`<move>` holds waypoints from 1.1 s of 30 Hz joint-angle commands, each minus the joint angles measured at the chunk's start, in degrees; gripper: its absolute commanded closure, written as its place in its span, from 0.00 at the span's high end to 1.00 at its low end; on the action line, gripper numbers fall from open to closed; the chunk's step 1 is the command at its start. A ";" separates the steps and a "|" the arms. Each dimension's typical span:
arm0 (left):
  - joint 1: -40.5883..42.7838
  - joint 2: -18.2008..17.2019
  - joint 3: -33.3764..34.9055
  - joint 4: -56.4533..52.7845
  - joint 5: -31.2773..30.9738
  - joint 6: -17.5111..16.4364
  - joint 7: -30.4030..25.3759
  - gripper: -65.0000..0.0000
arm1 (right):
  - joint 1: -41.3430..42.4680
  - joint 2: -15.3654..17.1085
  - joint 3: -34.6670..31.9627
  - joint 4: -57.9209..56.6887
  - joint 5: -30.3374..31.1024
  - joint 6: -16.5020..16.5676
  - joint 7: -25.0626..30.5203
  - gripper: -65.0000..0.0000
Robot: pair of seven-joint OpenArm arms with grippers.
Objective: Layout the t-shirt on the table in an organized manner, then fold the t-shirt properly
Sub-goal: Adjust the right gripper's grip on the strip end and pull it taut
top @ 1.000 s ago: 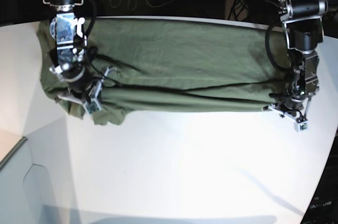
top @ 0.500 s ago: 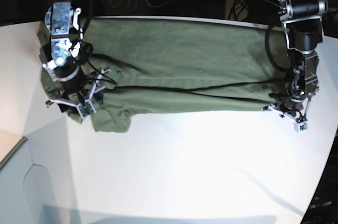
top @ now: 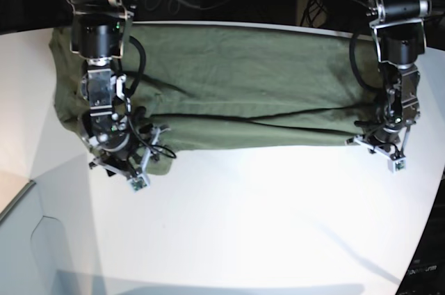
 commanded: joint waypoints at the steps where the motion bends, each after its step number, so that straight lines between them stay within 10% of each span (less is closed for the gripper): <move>1: -0.55 -0.61 -0.10 0.54 0.28 0.42 0.67 0.00 | 2.06 0.38 0.23 0.07 0.48 -0.72 1.31 0.56; 18: -0.81 -0.61 -0.19 0.45 0.28 0.42 0.67 0.00 | 0.21 2.93 0.15 -1.51 0.48 -0.72 1.48 0.43; 33: -0.72 -0.96 -0.19 0.36 0.28 0.42 0.67 0.00 | -0.05 2.93 0.41 -1.16 0.48 -0.72 1.40 0.00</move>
